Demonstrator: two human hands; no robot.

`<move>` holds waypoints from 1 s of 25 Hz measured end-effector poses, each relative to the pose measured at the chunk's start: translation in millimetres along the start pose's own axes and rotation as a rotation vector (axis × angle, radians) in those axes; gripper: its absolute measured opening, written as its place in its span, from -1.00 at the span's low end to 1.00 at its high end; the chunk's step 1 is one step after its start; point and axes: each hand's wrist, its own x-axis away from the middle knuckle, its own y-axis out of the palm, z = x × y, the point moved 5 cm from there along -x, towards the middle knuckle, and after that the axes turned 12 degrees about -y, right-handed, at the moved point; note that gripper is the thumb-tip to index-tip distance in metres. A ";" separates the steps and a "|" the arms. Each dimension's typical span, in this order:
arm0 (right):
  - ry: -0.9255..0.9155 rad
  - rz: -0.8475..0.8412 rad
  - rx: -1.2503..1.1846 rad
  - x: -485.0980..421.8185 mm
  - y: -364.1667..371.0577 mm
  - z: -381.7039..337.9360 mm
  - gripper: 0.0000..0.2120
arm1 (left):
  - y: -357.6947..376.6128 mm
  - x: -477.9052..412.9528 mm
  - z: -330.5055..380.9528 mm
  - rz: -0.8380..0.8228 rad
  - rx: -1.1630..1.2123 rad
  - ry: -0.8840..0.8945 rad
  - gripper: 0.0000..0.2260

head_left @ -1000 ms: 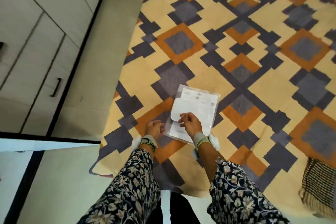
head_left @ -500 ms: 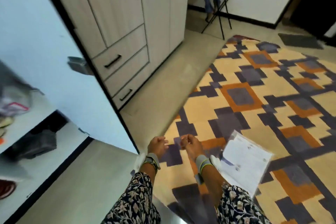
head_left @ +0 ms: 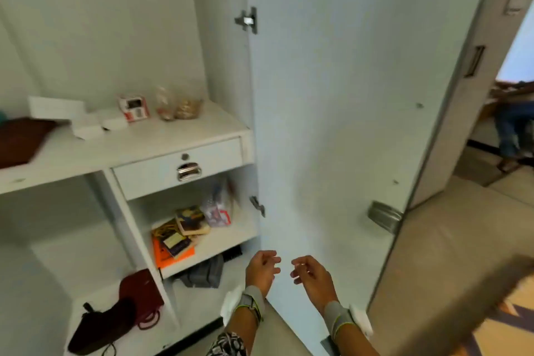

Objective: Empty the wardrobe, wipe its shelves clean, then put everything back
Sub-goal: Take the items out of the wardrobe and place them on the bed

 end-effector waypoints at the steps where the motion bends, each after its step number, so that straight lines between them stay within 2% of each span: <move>1: -0.038 -0.040 0.011 -20.3 25.6 -22.8 -0.83 | -29.2 -10.0 23.2 0.037 0.046 0.038 -0.86; 6: -0.251 -0.129 -0.005 -121.0 107.6 -99.7 -0.81 | -121.2 -53.3 121.6 0.196 0.167 0.205 -0.85; 8: -0.336 -0.127 -0.019 -160.7 130.3 -128.1 -0.81 | -146.5 -65.4 155.5 0.241 0.176 0.273 -0.84; 11: -0.445 -0.204 -0.037 -222.6 173.6 -176.9 -0.84 | -190.2 -83.6 209.5 0.403 0.222 0.337 -0.83; 16: -0.645 -0.322 0.022 -300.2 232.0 -223.3 -0.86 | -239.0 -106.2 276.6 0.571 0.273 0.448 -0.88; 20: -0.686 -0.354 0.047 -357.6 279.8 -235.1 -0.82 | -289.1 -138.7 300.4 0.725 0.158 0.434 -0.81; 25: -0.646 -0.199 0.112 -436.6 332.7 -247.3 -0.68 | -357.6 -208.4 336.3 0.833 0.047 0.409 -0.74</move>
